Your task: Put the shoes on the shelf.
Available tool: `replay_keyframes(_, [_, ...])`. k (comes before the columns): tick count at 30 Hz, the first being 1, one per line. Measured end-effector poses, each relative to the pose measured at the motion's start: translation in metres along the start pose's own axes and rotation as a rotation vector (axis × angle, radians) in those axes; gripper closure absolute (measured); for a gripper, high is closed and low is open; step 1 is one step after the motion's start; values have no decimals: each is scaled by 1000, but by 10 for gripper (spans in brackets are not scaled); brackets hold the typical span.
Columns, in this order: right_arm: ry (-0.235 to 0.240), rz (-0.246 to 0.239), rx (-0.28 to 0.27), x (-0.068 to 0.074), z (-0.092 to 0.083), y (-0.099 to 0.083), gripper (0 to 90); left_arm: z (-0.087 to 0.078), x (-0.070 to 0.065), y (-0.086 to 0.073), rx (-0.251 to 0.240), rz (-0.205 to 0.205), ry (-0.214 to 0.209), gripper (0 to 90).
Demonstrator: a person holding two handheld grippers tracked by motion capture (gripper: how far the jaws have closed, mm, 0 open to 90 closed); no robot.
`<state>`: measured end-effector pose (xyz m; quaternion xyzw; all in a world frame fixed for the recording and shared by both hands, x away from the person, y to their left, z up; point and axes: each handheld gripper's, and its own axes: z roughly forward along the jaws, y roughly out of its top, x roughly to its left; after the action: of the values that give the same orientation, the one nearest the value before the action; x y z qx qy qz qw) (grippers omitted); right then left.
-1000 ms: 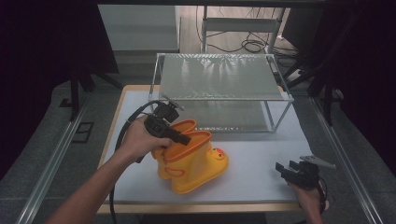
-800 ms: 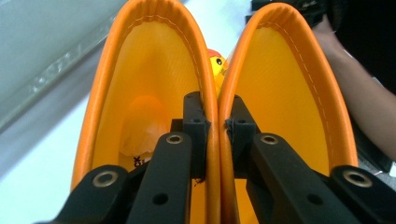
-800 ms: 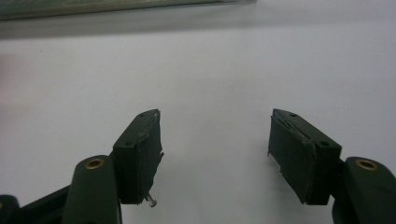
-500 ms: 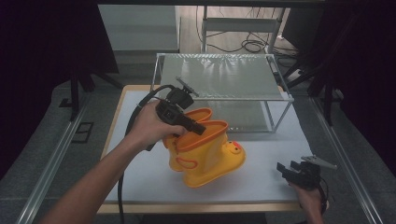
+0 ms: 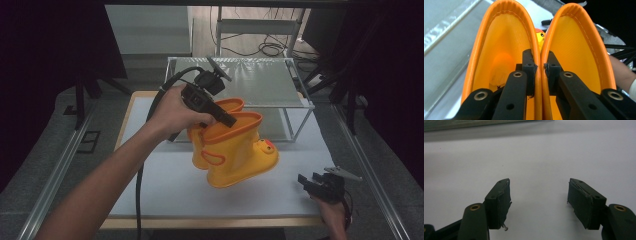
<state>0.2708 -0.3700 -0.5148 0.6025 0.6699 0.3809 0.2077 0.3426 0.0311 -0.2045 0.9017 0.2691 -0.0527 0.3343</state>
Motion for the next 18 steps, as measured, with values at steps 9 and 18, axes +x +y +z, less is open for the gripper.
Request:
replay_keyframes(9, [-9, 0, -2, 0, 0, 0, 348, -10, -4, 34, -20, 10, 9, 824])
replay_keyframes(18, [-13, 9, 2, -3, -2, 0, 349, -32, -3, 73, -67, -1, 35, 824])
